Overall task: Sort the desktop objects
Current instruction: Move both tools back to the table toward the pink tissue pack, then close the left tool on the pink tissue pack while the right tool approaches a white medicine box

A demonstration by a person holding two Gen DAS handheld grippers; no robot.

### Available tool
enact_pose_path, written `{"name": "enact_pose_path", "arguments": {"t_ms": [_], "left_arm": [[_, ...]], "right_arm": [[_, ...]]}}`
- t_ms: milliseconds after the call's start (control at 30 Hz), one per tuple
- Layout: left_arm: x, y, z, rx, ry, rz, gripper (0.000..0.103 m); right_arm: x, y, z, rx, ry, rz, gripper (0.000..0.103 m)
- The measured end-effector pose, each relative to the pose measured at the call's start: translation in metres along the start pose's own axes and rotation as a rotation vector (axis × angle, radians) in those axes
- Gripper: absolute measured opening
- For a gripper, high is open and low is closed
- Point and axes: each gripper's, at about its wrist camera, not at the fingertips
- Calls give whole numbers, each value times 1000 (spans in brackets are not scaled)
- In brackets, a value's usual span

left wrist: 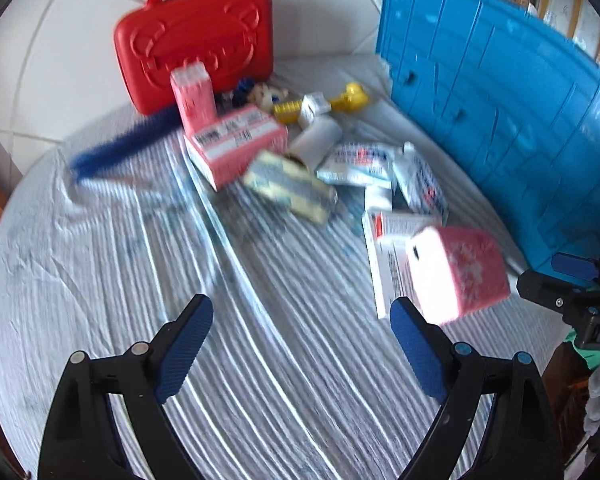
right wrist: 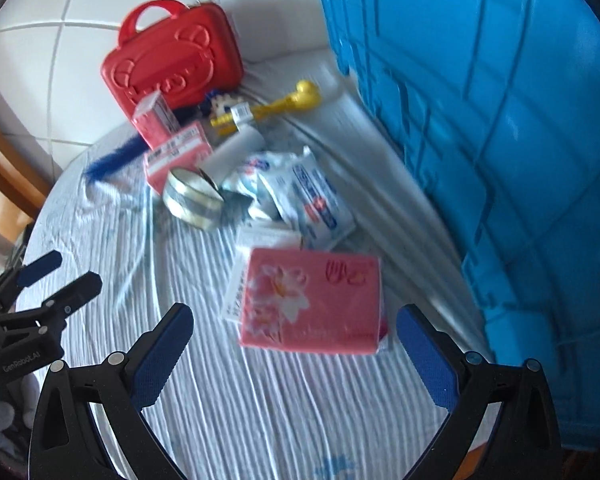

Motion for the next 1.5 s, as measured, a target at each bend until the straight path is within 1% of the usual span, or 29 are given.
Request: {"name": "enact_pose_path", "arguments": {"t_ms": [67, 133, 400, 433, 500, 533, 600, 633, 700, 833, 867, 933, 1000, 1133, 1167, 1233, 1333, 1400, 1467, 1500], "left_arm": [[-15, -9, 0, 5, 2, 38, 91], [-26, -16, -2, 9, 1, 60, 91], [-54, -25, -1, 46, 9, 101, 91], [-57, -26, 0, 52, 9, 105, 91], [-62, -29, 4, 66, 13, 113, 91], [-63, -30, 7, 73, 17, 116, 91], [-64, -33, 14, 88, 30, 118, 91], [-63, -34, 20, 98, 39, 116, 91], [-59, -35, 32, 121, 54, 111, 91], [-42, -36, 60, 163, 122, 86, 90], [-39, -36, 67, 175, 131, 82, 90], [-32, -35, 77, 192, 139, 71, 90], [-27, -33, 78, 196, 129, 62, 91], [-26, -28, 60, 173, 78, 51, 91], [-26, -28, 52, 164, 68, 53, 91], [-27, -26, 38, 150, 36, 60, 90], [-24, -20, 16, 142, -5, 57, 90], [-24, -14, 2, 147, -26, 50, 90], [-29, -7, -12, 149, -60, 59, 90], [-34, -5, -19, 135, -52, 75, 90]], "right_arm": [[-12, -8, -5, -15, 4, 29, 103], [-25, -14, -9, -22, 18, 54, 103], [-66, -16, -23, -31, 56, 110, 103], [-71, -15, -24, -32, 66, 117, 103], [-77, -12, -22, -38, 115, 128, 103], [-80, -10, -18, -32, 131, 132, 103], [-81, -9, -7, -6, 126, 131, 103], [-81, -9, 3, 13, 145, 133, 103], [-82, -11, 27, 50, 214, 146, 103], [-79, -12, 77, 129, 352, 152, 102], [-78, -11, 83, 144, 349, 144, 103], [-72, -9, 95, 163, 372, 129, 103], [-64, -8, 96, 165, 343, 101, 103], [-41, -2, 69, 123, 261, 23, 103], [-40, 3, 63, 110, 234, 9, 103], [-36, 6, 44, 89, 141, -14, 103], [-40, 11, 23, 74, 66, -13, 103], [-42, 14, 11, 51, 60, -11, 103], [-44, 15, 1, 38, 53, -11, 103], [-47, 18, -2, 36, 43, -6, 103]]}}
Point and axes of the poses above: each gripper's, at about its wrist camera, not at the fingertips, and x roughly against the way its jaws point, z to its left, y to its top, and after that the axes turned 4 degrees about -y, right-handed
